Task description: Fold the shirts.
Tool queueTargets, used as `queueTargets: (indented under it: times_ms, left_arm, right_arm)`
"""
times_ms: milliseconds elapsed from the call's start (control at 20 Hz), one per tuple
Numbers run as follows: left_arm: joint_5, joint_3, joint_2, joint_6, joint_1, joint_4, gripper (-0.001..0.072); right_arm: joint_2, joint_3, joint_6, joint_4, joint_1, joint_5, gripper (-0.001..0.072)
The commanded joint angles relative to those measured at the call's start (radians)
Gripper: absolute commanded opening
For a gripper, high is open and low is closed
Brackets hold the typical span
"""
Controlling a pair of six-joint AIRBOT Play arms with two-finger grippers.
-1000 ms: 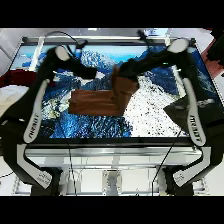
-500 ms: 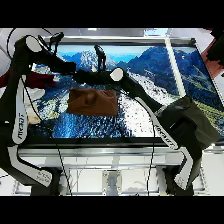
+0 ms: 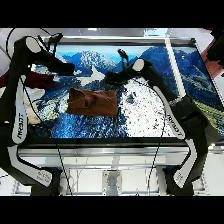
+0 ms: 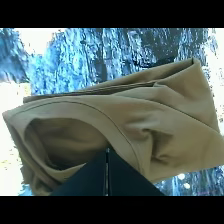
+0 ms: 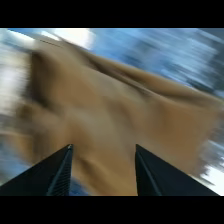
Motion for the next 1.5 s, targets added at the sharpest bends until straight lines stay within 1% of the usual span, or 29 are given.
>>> queueTargets:
  times_ms: [0, 250, 400, 600, 700, 800, 950, 1050, 1100, 1150, 1250, 1350, 1450]
  left_arm:
    - [-0.015, -0.053, -0.021, -0.009, -0.002, -0.059, 0.0011]
    - [0.018, -0.192, -0.034, 0.001, -0.026, -0.074, 0.0011]
    - [0.015, -0.218, -0.071, 0.032, -0.074, -0.042, 0.0011]
    - [0.053, -0.218, -0.131, 0.032, -0.121, 0.005, 0.0011]
    - [0.051, -0.218, -0.153, 0.029, -0.132, 0.027, 0.0011]
    - [0.06, -0.218, -0.158, 0.004, -0.132, 0.037, 0.0012]
    - [0.071, -0.217, -0.158, -0.039, -0.132, 0.102, 0.0011]
    - [0.058, -0.217, -0.158, -0.085, -0.131, 0.198, 0.0011]
    - [0.047, -0.217, -0.158, -0.108, -0.131, 0.243, 0.0012]
    - [0.037, -0.217, -0.158, -0.111, -0.131, 0.267, 0.0011]
    - [0.034, -0.217, -0.158, -0.111, -0.13, 0.268, 0.0011]
    - [0.042, -0.217, -0.158, -0.111, -0.13, 0.253, 0.0011]
    - [0.052, -0.208, -0.157, -0.11, -0.13, 0.216, 0.0011]
  right_arm:
    - [-0.013, -0.001, 0.092, -0.2, -0.073, 0.169, 0.045]
    - [-0.119, -0.001, 0.003, -0.027, -0.102, 0.198, 0.0451]
    - [-0.156, -0.001, -0.013, -0.023, -0.1, 0.197, 0.0451]
    - [-0.162, -0.001, -0.05, -0.016, -0.1, 0.209, 0.0451]
    - [-0.171, -0.001, -0.089, 0.038, -0.1, 0.206, 0.0456]
    - [-0.194, -0.001, -0.096, 0.113, -0.1, 0.2, 0.0532]
    - [-0.235, -0.001, -0.114, 0.202, -0.098, 0.179, 0.0532]
    - [-0.259, 0.0, -0.122, 0.279, -0.098, 0.169, 0.0532]
    - [-0.27, 0.0, -0.146, 0.32, -0.098, 0.167, 0.0525]
    - [-0.278, 0.0, -0.165, 0.357, -0.098, 0.165, 0.0524]
    - [-0.291, 0.0, -0.169, 0.398, -0.094, 0.158, 0.0521]
    - [-0.293, 0.0, -0.174, 0.396, -0.085, 0.152, 0.0459]
    - [-0.293, 0.0, -0.191, 0.395, -0.077, 0.14, 0.0382]
